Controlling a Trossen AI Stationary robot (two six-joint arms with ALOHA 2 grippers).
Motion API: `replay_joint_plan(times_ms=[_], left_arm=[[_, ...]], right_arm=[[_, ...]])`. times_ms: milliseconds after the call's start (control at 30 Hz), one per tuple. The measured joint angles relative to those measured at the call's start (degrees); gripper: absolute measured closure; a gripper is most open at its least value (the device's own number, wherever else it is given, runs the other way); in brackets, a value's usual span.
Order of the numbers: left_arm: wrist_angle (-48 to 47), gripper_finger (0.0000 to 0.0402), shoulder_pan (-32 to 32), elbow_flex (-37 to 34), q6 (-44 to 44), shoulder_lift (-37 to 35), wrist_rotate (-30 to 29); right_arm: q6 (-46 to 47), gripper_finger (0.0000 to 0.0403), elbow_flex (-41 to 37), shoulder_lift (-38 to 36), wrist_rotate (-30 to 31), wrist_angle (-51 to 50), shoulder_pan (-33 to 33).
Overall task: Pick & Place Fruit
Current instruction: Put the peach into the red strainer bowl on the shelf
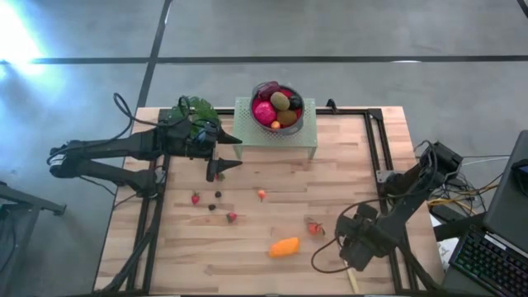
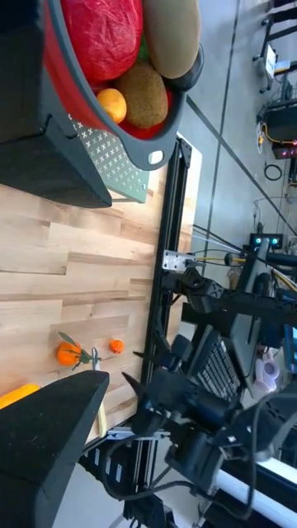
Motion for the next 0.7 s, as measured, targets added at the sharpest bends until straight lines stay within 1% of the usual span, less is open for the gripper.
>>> replay_joint_plan(times_ms=[67, 267, 533, 700], left_arm=[[0.0, 0.0057, 0.0, 0.0, 0.0, 0.0, 0.0], [0.0, 0.0057, 0.0, 0.0, 0.0, 0.0, 0.0], [0.0, 0.0057, 0.0, 0.0, 0.0, 0.0, 0.0], [0.0, 0.0058, 0.0, 0.0, 0.0, 0.0, 0.0]], right_arm=[[-0.2, 0.0187, -1.7, 0.0, -0.9, 1.6, 0.0], [0.2, 0.0165, -5.4, 0.0, -4.4, 1.8, 0.0], [0.1, 0.014, -9.3, -0.3, -5.0, 5.2, -0.2], [-0.1, 0.0141, -11.9, -0.3, -5.4, 9.4, -0.2]])
